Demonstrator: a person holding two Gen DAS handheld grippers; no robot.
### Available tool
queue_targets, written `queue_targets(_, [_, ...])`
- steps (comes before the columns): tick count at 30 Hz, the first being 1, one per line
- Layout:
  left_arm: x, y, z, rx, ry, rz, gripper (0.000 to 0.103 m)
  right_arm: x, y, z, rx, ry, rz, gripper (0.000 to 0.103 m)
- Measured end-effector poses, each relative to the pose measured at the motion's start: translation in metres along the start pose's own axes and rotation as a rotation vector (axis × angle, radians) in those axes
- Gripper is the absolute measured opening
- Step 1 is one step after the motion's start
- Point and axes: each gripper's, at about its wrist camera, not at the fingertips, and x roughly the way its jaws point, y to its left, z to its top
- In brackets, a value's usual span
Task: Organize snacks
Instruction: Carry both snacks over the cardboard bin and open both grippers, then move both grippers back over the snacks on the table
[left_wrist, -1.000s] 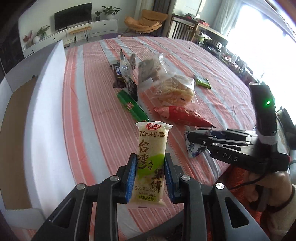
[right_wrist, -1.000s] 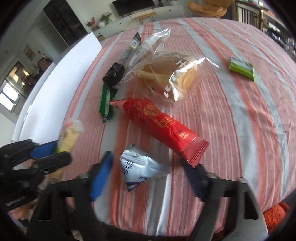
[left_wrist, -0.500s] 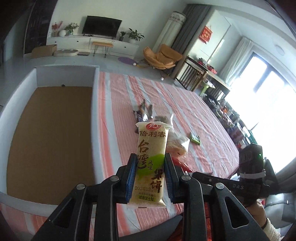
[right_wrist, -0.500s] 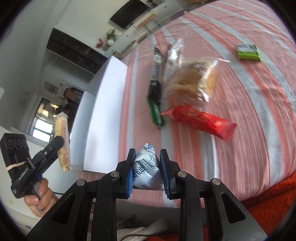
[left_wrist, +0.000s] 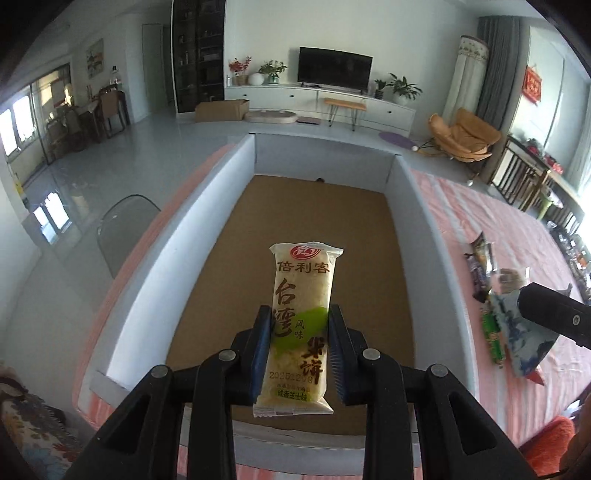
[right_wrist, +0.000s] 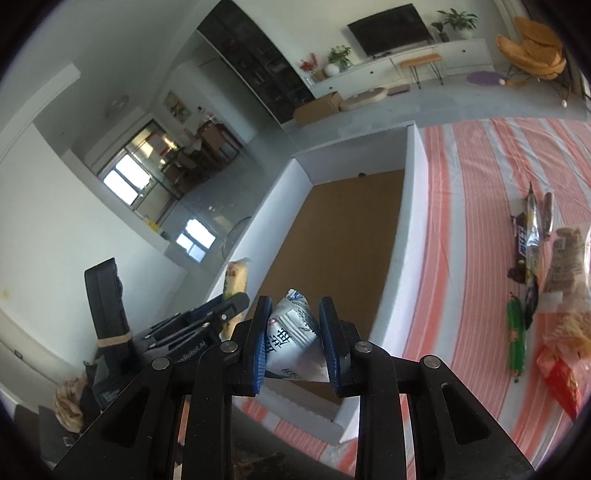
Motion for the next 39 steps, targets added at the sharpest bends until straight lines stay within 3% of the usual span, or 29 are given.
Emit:
queue_targets(1, [0.004, 0.002, -0.003, 0.01, 0.007, 0.026, 0.045, 0.007, 0.002, -0.003, -0.007, 0.018, -0.022, 0.039])
queue_targets(2, [0.008, 0.002, -0.006, 0.013, 0.014, 0.041, 0.064, 0.012, 0.0, -0.006, -0.008, 0.034, -0.035, 0.047])
queue_targets(3, [0.011, 0.001, -0.007, 0.01, 0.013, 0.047, 0.073, 0.011, -0.002, -0.011, -0.004, 0.036, -0.035, 0.06])
queue_targets(4, [0.012, 0.0, -0.009, 0.003, 0.001, 0.051, 0.085, 0.008, -0.006, -0.014, -0.003, 0.024, -0.037, 0.061])
queue_targets(5, [0.011, -0.002, -0.013, -0.003, -0.016, 0.052, 0.087, 0.005, -0.009, -0.016, -0.008, 0.014, -0.054, 0.061])
queue_targets(8, [0.009, -0.009, -0.017, -0.02, -0.029, 0.005, 0.087, -0.014, -0.027, -0.027, -0.019, -0.026, -0.13, 0.064])
queue_targets(13, [-0.006, -0.044, -0.015, -0.026, -0.051, -0.144, 0.087, -0.07, -0.065, -0.056, -0.009, -0.132, -0.307, 0.07])
queue_targets(18, [-0.027, -0.105, -0.024, 0.083, -0.066, -0.323, 0.095, -0.13, -0.113, -0.104, 0.057, -0.242, -0.619, 0.073])
queue_targets(21, [-0.031, -0.15, -0.039, 0.168, -0.033, -0.411, 0.096, -0.155, -0.151, -0.125, 0.191, -0.264, -0.717, 0.073])
queue_targets(25, [-0.019, -0.212, -0.059, 0.269, 0.04, -0.467, 0.096, -0.177, -0.186, -0.144, 0.319, -0.298, -0.765, 0.073])
queue_targets(29, [0.003, -0.26, -0.081, 0.34, 0.075, -0.467, 0.096, -0.187, -0.198, -0.154, 0.406, -0.323, -0.75, 0.073])
queue_targets(32, [0.018, -0.281, -0.097, 0.374, 0.102, -0.445, 0.096, -0.184, -0.199, -0.156, 0.402, -0.334, -0.762, 0.073])
queue_targets(39, [0.052, -0.289, -0.123, 0.421, 0.114, -0.345, 0.096, -0.181, -0.213, -0.165, 0.459, -0.334, -0.754, 0.073])
